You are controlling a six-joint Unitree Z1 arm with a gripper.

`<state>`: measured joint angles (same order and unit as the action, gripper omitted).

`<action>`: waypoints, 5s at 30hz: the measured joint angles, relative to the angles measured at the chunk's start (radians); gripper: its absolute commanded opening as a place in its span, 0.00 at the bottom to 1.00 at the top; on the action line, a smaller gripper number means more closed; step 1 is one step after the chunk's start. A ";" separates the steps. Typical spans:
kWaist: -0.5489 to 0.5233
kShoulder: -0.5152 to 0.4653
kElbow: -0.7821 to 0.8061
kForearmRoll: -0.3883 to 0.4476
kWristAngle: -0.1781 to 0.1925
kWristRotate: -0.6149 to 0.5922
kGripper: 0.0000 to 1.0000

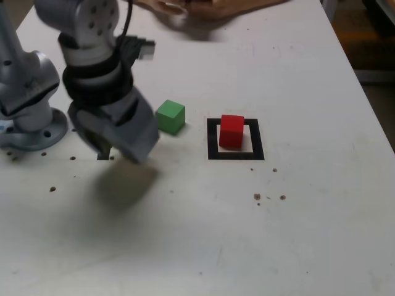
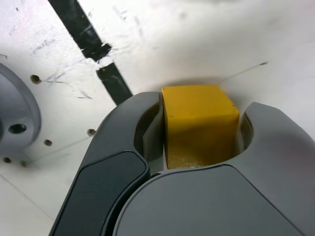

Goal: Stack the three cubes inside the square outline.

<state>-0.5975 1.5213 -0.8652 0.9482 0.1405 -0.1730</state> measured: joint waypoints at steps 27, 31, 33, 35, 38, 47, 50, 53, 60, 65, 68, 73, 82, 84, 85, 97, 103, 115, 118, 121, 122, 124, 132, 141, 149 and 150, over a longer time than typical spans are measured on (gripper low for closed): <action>0.184 0.243 -0.621 0.179 0.011 -0.043 0.09; 0.209 0.251 -0.619 0.166 0.002 -0.043 0.11; 0.229 0.262 -0.611 0.146 -0.006 -0.038 0.11; 0.251 0.270 -0.601 0.121 -0.013 -0.027 0.11; 0.280 0.276 -0.576 0.091 -0.027 -0.015 0.12; 0.378 0.286 -0.472 0.028 -0.067 0.050 0.16; 0.398 0.286 -0.446 0.011 -0.070 0.065 0.17; 0.407 0.286 -0.433 -0.007 -0.070 0.068 0.18; 0.410 0.286 -0.429 -0.025 -0.070 0.068 0.26; 0.423 0.286 -0.415 -0.031 -0.071 0.069 0.34; 0.431 0.286 -0.402 -0.040 -0.072 0.069 0.38; 0.432 0.286 -0.393 -0.056 -0.074 0.069 0.48; 0.434 0.286 -0.375 -0.078 -0.079 0.069 0.69; 0.435 0.287 -0.371 -0.081 -0.079 0.069 0.75; 0.436 0.287 -0.369 -0.083 -0.080 0.069 0.78; 0.442 0.287 -0.351 -0.097 -0.082 0.073 0.89; 0.443 0.263 -0.352 -0.097 -0.069 0.098 0.91; 0.444 0.040 -0.360 0.035 -0.002 0.204 0.93; 0.444 0.006 -0.334 0.091 0.003 0.250 0.93; 0.444 -0.012 -0.301 0.117 0.008 0.286 0.93; 0.444 -0.015 -0.289 0.120 0.010 0.297 0.93; 0.444 -0.021 -0.265 0.124 0.014 0.324 0.93; 0.448 -0.022 -0.221 0.124 0.021 0.443 0.93; 0.517 0.038 -0.155 0.096 0.021 0.552 0.91; 0.559 0.109 -0.111 0.011 -0.001 0.574 0.91; 0.563 0.122 -0.106 -0.001 -0.006 0.578 0.90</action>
<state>-0.0345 1.6429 -0.9712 0.9469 0.1345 0.4052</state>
